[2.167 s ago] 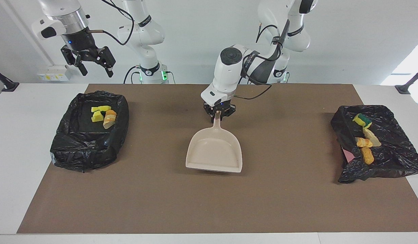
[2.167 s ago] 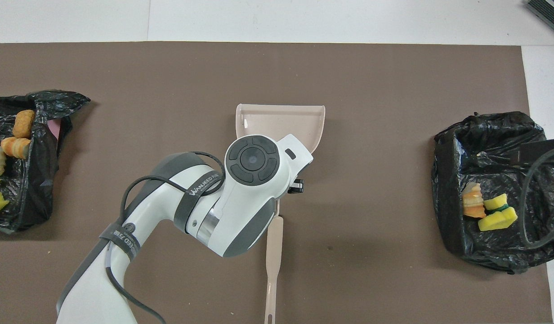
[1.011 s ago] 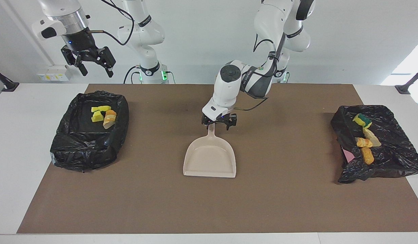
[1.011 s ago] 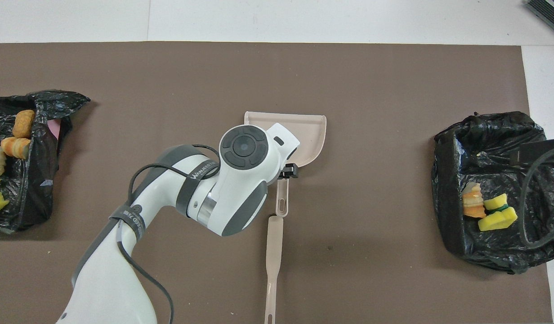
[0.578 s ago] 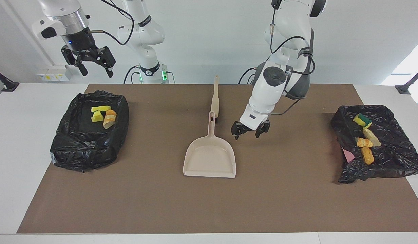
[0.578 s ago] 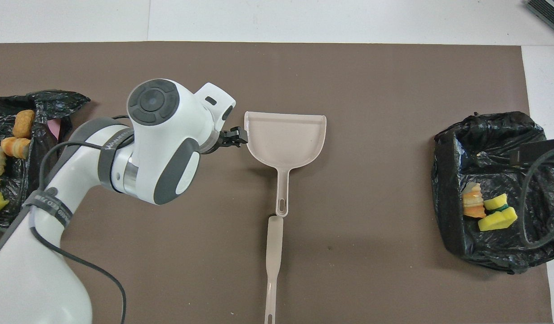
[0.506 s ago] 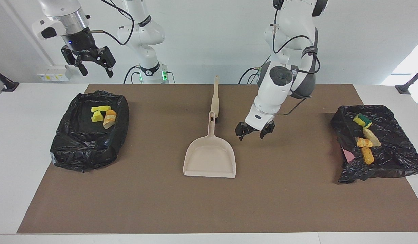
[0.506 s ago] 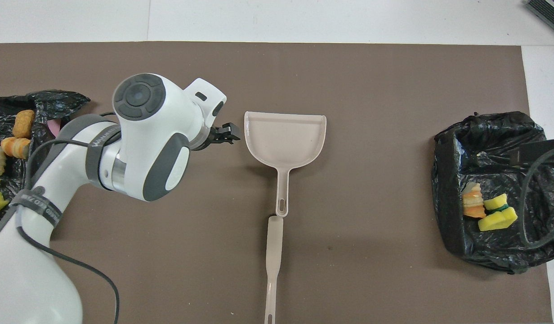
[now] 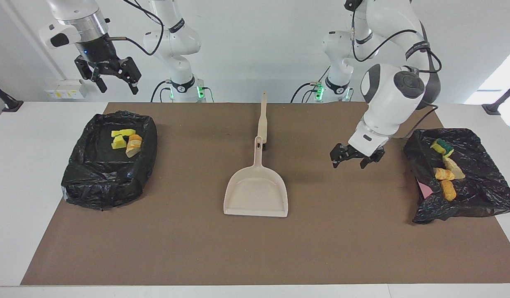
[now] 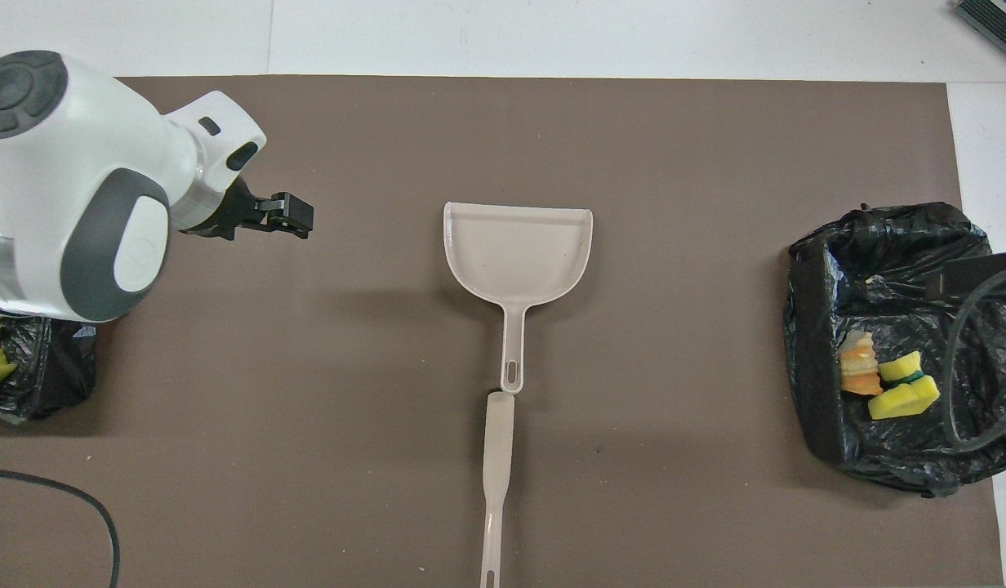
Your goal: Sweep and dump trash in bin
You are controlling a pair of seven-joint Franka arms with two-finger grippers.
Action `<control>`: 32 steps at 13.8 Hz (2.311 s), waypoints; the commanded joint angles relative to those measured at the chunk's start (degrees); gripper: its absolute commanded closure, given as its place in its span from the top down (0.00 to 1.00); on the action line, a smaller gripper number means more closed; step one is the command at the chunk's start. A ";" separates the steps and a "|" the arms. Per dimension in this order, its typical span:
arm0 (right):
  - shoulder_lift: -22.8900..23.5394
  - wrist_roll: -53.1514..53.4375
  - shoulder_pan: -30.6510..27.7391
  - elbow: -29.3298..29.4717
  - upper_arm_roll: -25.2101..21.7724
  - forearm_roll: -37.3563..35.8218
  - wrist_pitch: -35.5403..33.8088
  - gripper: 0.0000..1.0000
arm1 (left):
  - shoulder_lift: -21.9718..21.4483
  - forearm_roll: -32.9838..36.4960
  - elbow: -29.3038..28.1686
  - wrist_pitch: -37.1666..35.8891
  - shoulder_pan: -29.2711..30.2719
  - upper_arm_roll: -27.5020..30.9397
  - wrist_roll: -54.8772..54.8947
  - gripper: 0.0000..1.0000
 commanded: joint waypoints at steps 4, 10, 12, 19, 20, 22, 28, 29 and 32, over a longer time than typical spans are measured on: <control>-1.34 -1.20 -0.45 -1.41 0.10 0.93 -0.21 1.00 | -3.40 -0.18 0.65 -6.77 9.26 -0.43 14.52 1.00; -1.34 -1.38 -0.45 -1.41 0.10 0.93 -0.48 1.00 | -7.78 5.53 0.21 -10.63 10.34 0.62 13.83 1.00; -1.61 -1.38 -0.45 -1.85 0.10 0.93 -0.48 1.00 | -9.72 5.62 0.30 -11.61 10.34 0.36 12.95 1.00; -1.78 -1.47 -0.54 -2.03 0.10 0.93 -0.65 1.00 | -12.79 5.89 5.75 -22.16 10.51 0.19 13.56 1.00; -1.78 -1.47 -0.54 -2.03 0.10 0.93 -0.57 1.00 | -13.24 5.89 5.49 -22.33 10.51 0.18 13.65 1.00; -1.78 -1.47 -0.54 -2.03 0.10 0.93 -0.48 1.00 | -13.16 5.89 5.66 -22.42 10.51 0.18 13.65 1.00; -1.87 -0.68 -0.19 -2.20 0.19 0.32 -0.48 1.00 | -12.89 5.89 6.63 -25.67 10.86 0.97 13.82 1.00; -2.04 -0.50 -0.02 -2.55 0.19 -0.12 -0.39 1.00 | -12.98 5.89 6.71 -25.93 10.86 0.89 13.91 1.00; -2.05 0.64 -0.10 -2.64 0.19 -1.88 -0.30 1.00 | -12.37 5.98 9.95 -28.21 10.95 0.71 14.44 1.00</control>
